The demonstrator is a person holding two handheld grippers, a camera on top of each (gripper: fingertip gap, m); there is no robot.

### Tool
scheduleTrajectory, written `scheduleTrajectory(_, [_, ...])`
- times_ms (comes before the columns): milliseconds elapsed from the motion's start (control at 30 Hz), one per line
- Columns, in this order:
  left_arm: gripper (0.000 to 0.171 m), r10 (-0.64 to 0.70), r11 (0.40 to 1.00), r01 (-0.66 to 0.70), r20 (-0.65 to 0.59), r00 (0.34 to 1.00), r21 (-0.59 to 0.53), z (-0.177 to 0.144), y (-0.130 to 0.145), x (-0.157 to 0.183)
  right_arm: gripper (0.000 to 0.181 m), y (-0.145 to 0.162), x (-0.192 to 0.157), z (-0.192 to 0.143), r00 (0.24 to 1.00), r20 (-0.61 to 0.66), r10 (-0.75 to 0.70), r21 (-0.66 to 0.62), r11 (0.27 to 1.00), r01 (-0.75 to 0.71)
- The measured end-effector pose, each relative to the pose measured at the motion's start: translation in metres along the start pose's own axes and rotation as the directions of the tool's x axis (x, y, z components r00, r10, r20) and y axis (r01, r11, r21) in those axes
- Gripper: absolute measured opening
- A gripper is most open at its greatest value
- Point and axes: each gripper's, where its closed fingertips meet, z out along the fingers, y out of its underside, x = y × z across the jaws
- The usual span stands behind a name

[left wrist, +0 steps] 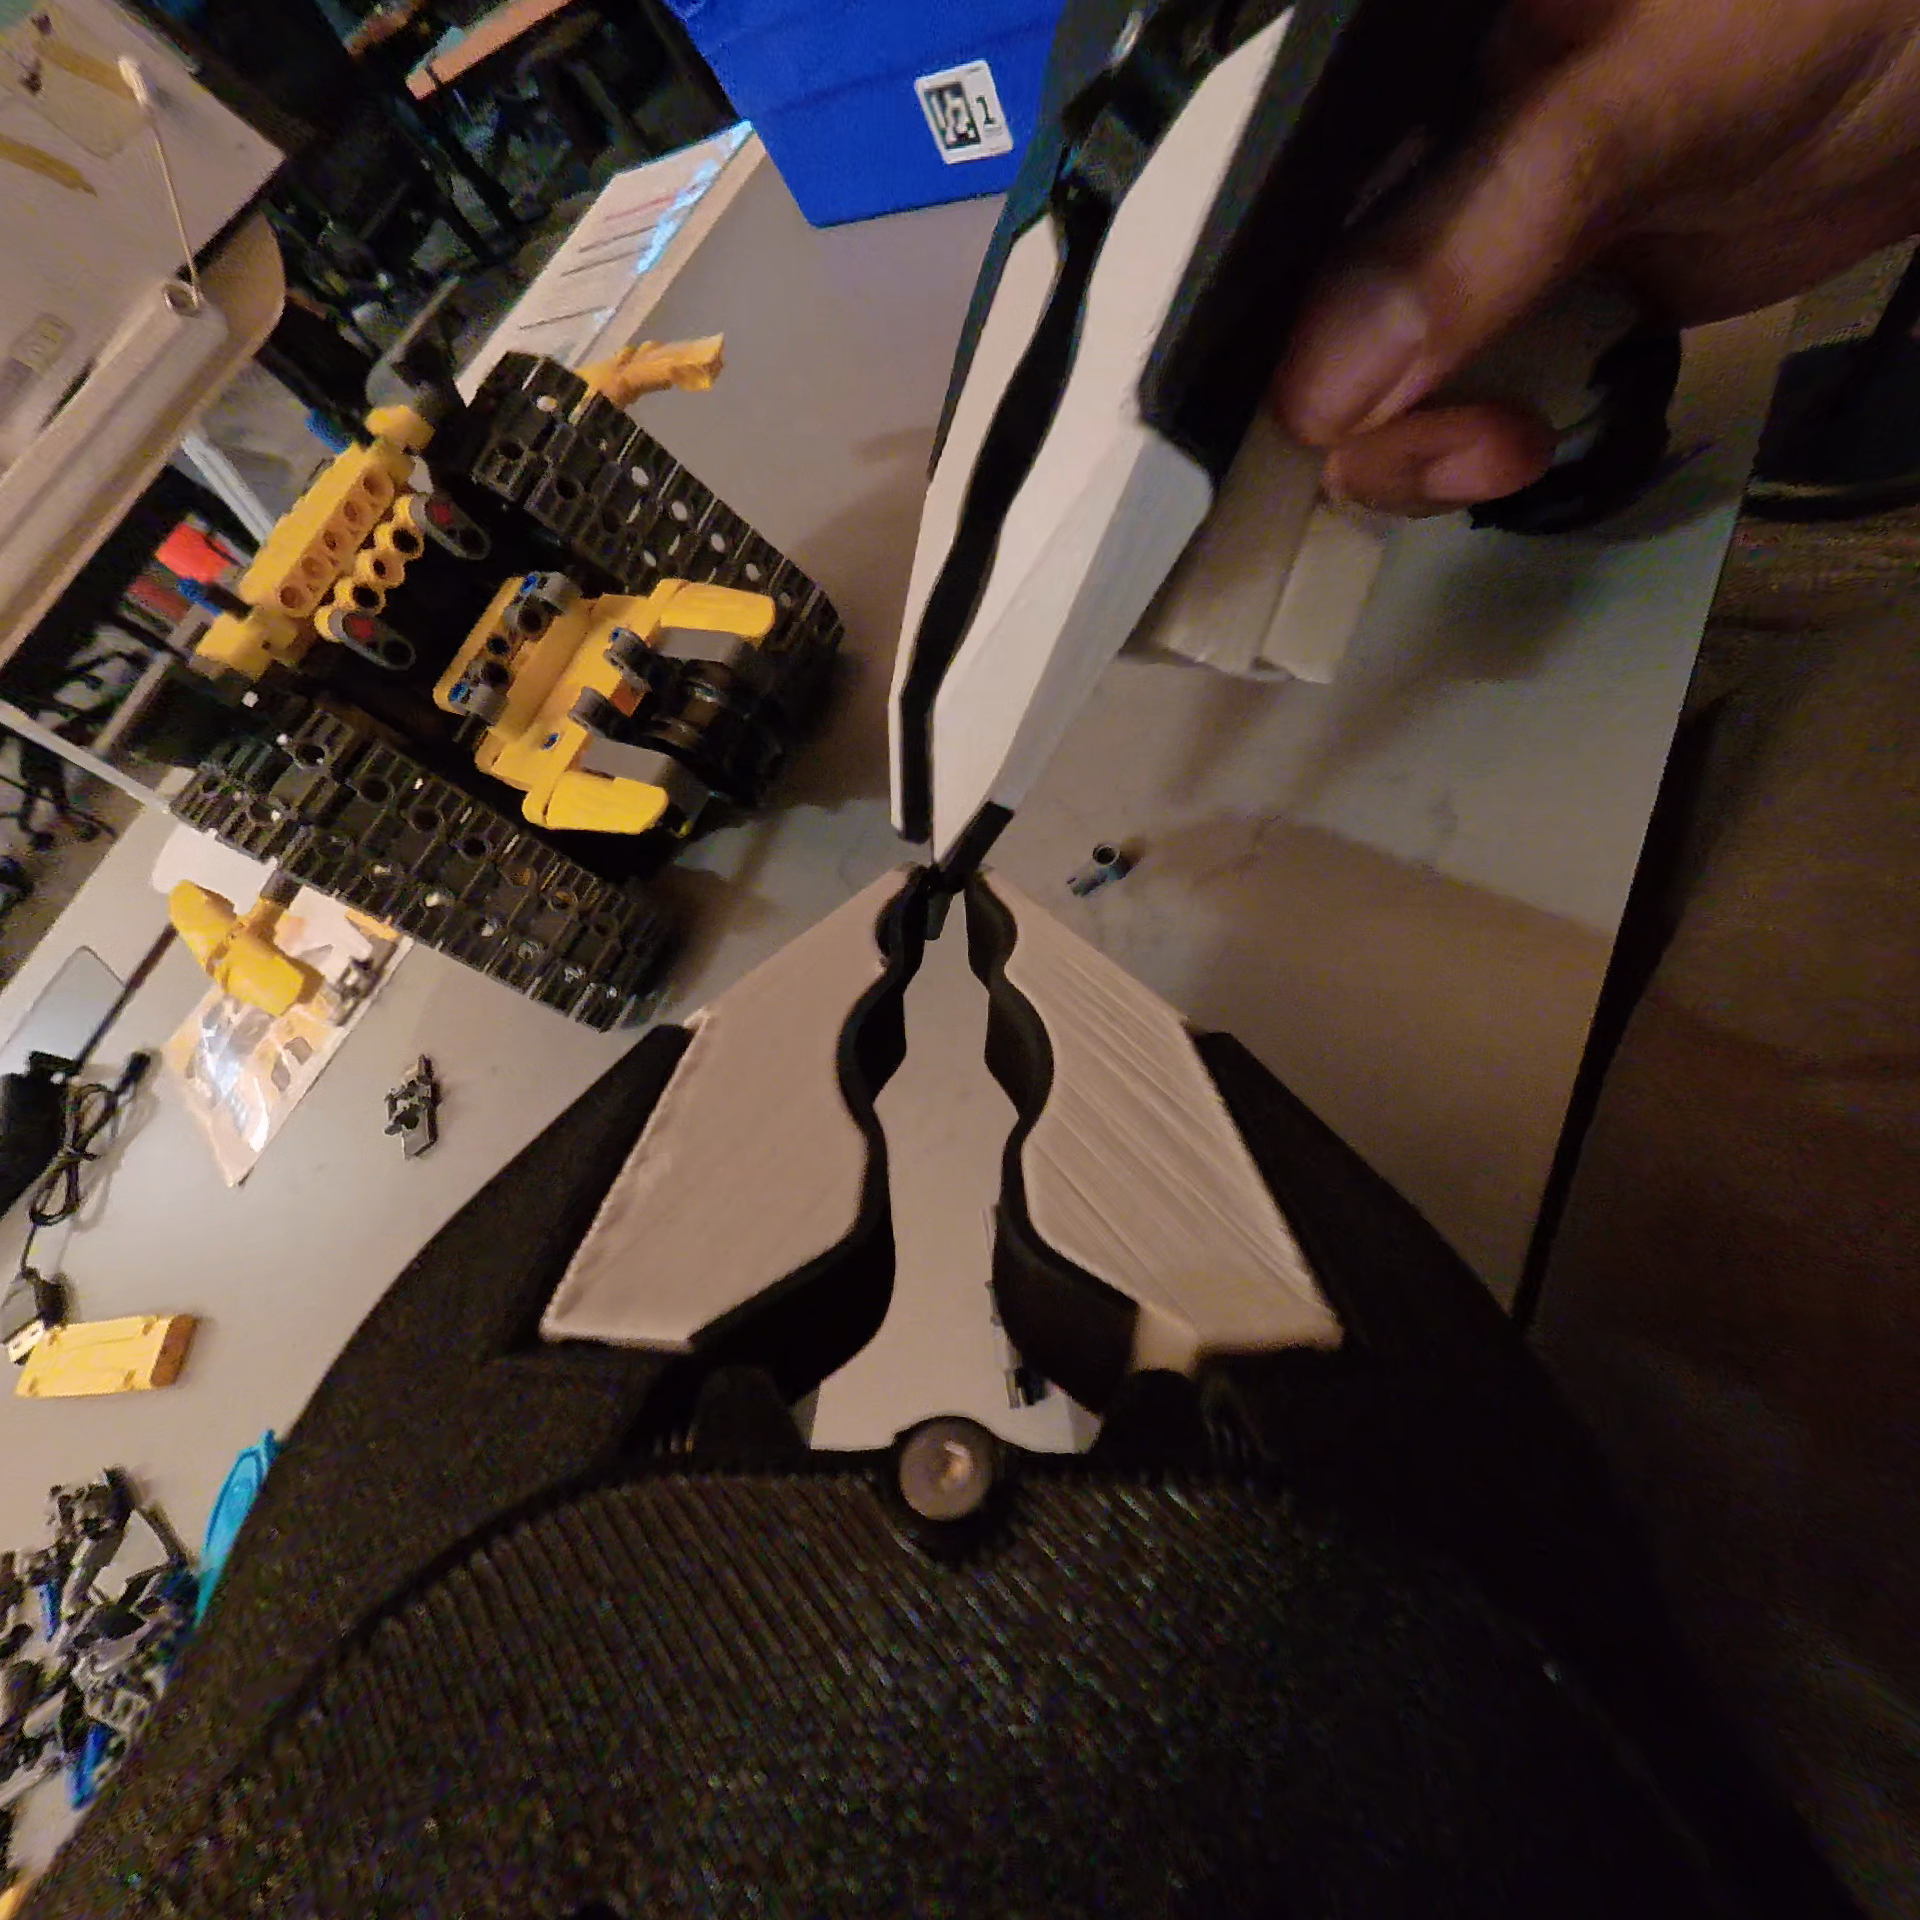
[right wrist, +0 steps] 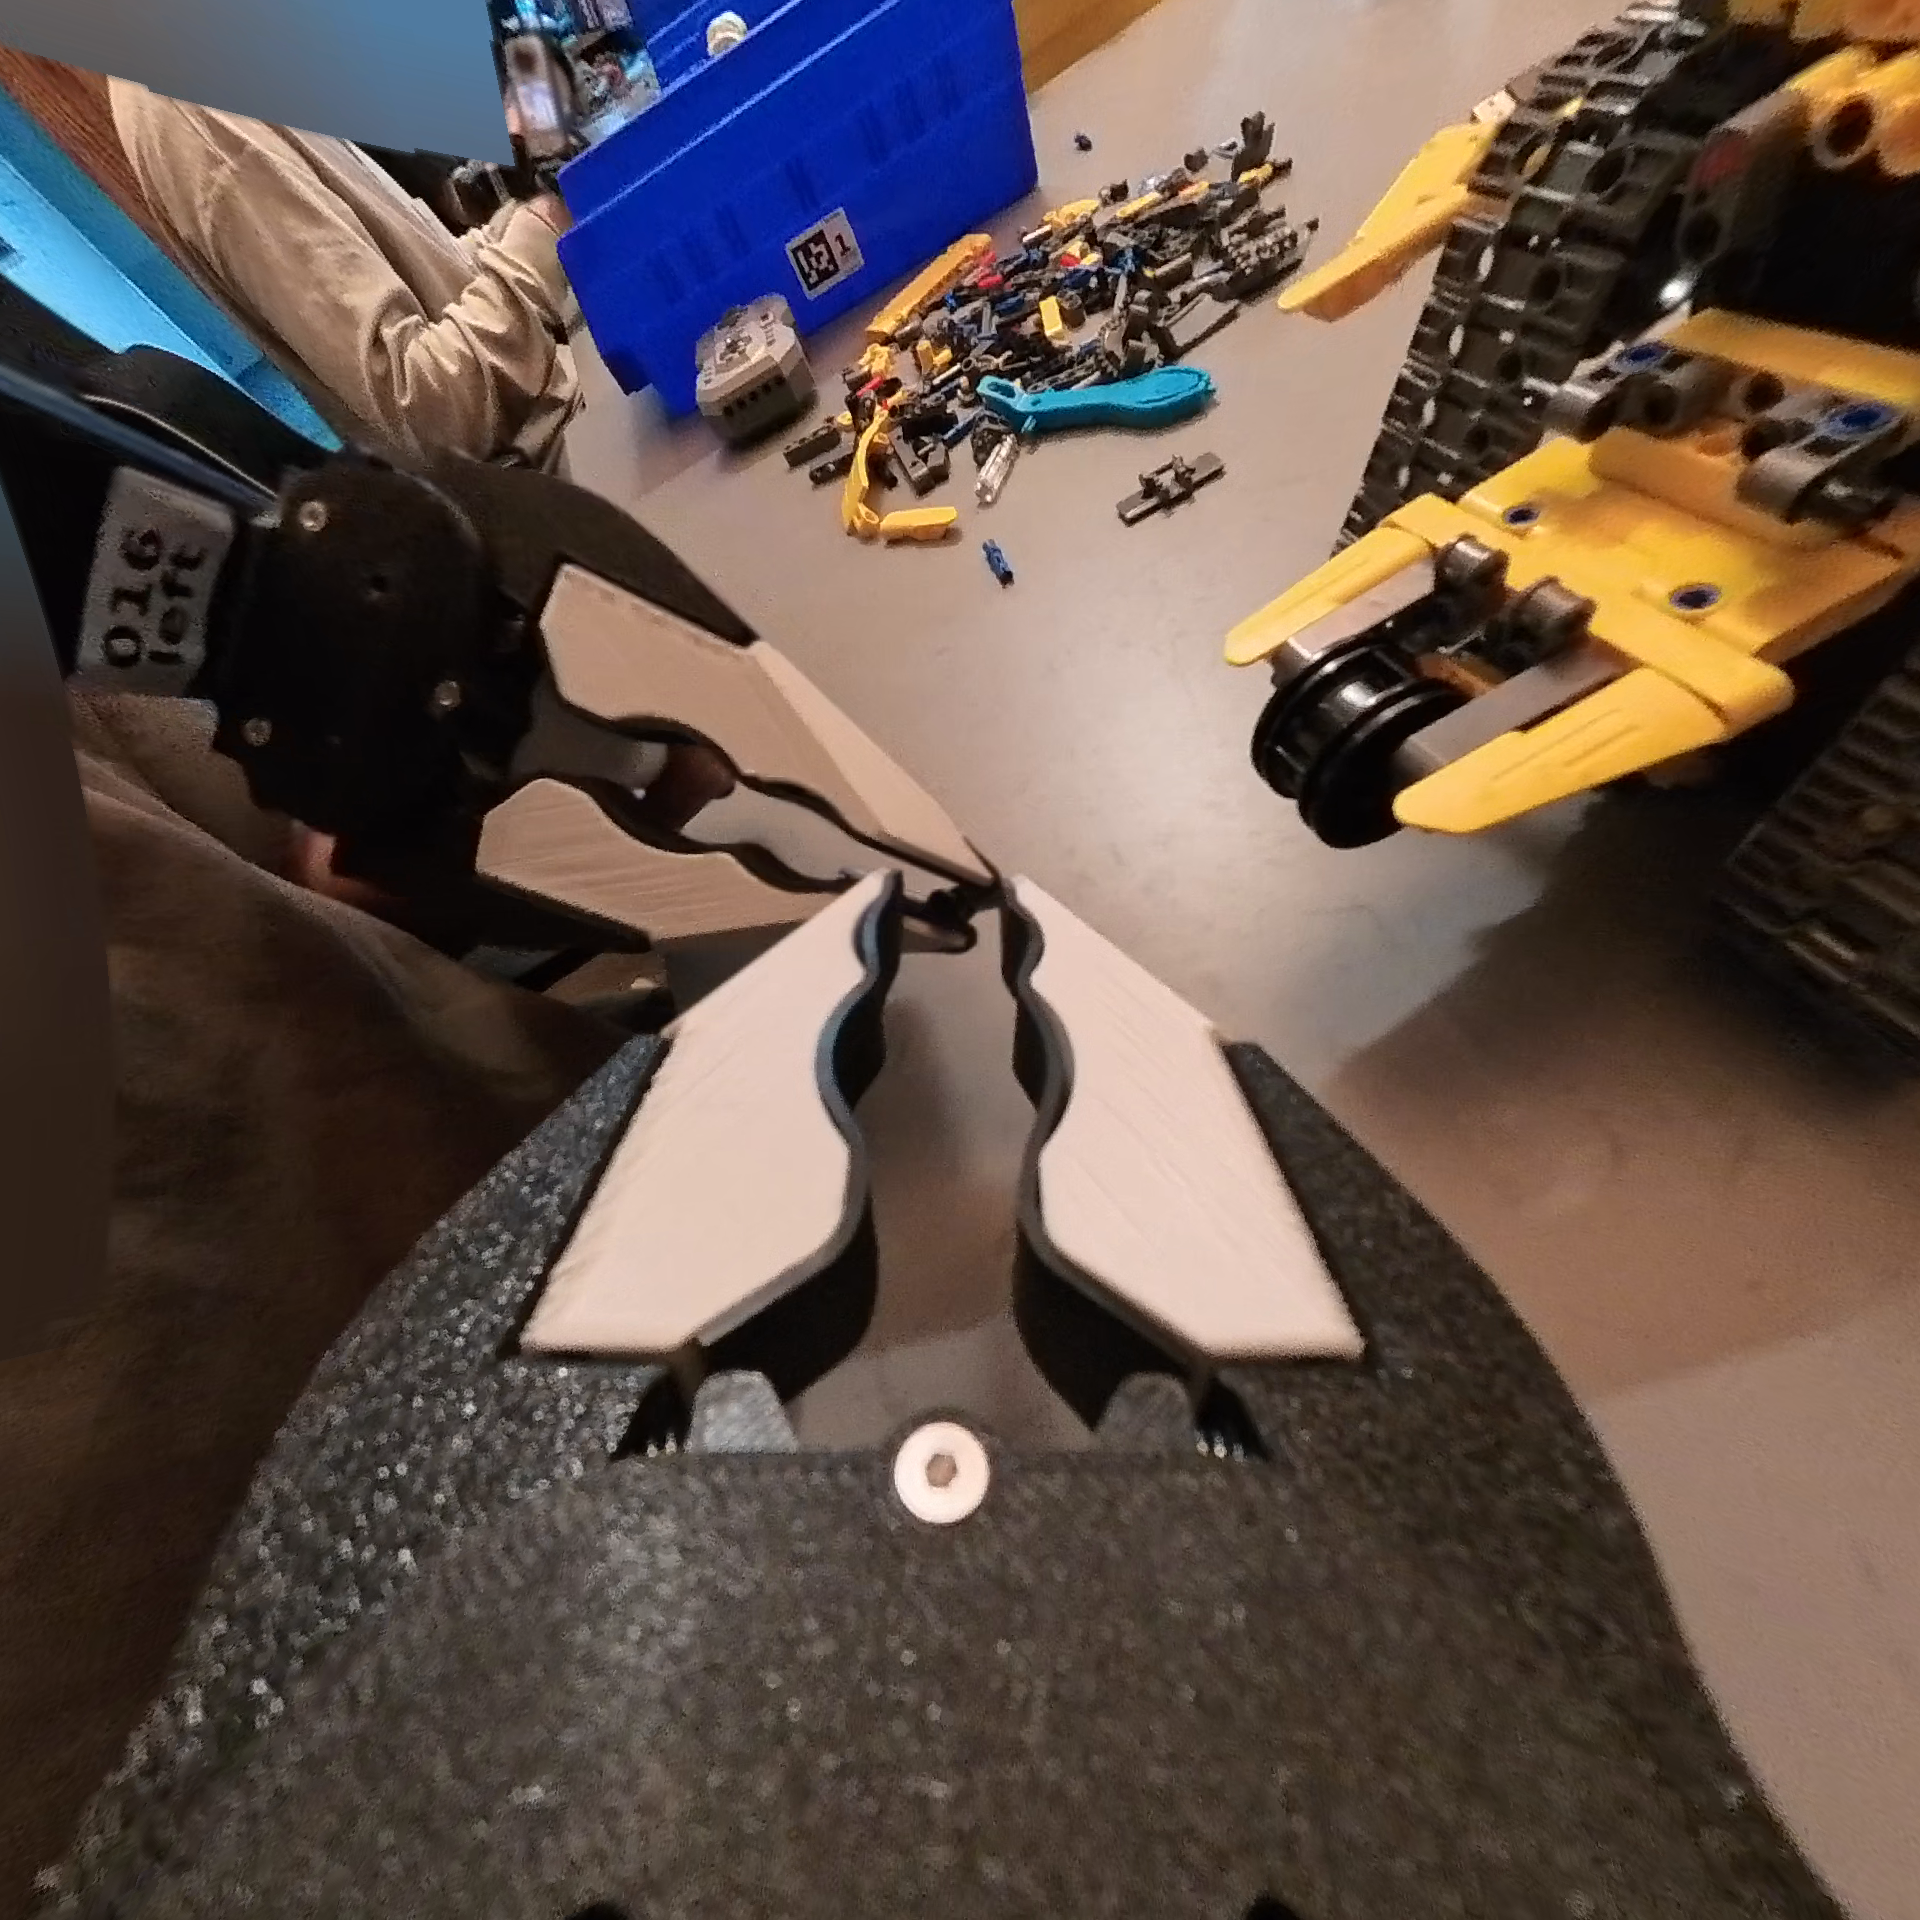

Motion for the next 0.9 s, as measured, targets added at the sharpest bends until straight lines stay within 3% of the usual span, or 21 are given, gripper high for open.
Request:
scheduleTrajectory(167, [0.005,0.021,1.000,-0.021,0.018,1.000,0.013,-0.001,-0.002,0.002,0.006,0.004,-0.002,-0.001,0.999,0.025,0.031,-0.020,0.999,-0.030])
scheduleTrajectory(400, [0.020,-0.173,0.979,0.181,-0.087,0.981,0.091,-0.006,-0.006,-0.001,0.005,0.001,-0.006,-0.011,0.998,0.054,0.029,-0.011,1.000,-0.029])
scheduleTrajectory(567, [0.004,-0.233,0.957,0.263,-0.217,0.948,0.125,-0.009,-0.012,0.010,0.005,0.001,-0.013,-0.014,0.978,0.158,0.135,-0.019,0.991,-0.134])
scheduleTrajectory(700, [0.002,-0.209,0.963,0.241,-0.227,0.951,0.121,-0.009,-0.012,0.016,0.005,0.000,-0.014,-0.014,0.964,0.198,0.176,-0.007,0.984,-0.178])
scheduleTrajectory(833, [0.002,-0.193,0.973,0.213,-0.190,0.963,0.089,-0.007,-0.005,0.013,0.026,0.000,-0.008,-0.014,0.980,0.147,0.132,0.003,0.991,-0.134])
scheduleTrajectory(900, [0.002,-0.184,0.977,0.200,-0.174,0.967,0.076,-0.006,-0.002,0.012,0.026,0.003,-0.008,-0.013,0.989,0.116,0.092,-0.025,0.996,-0.090])
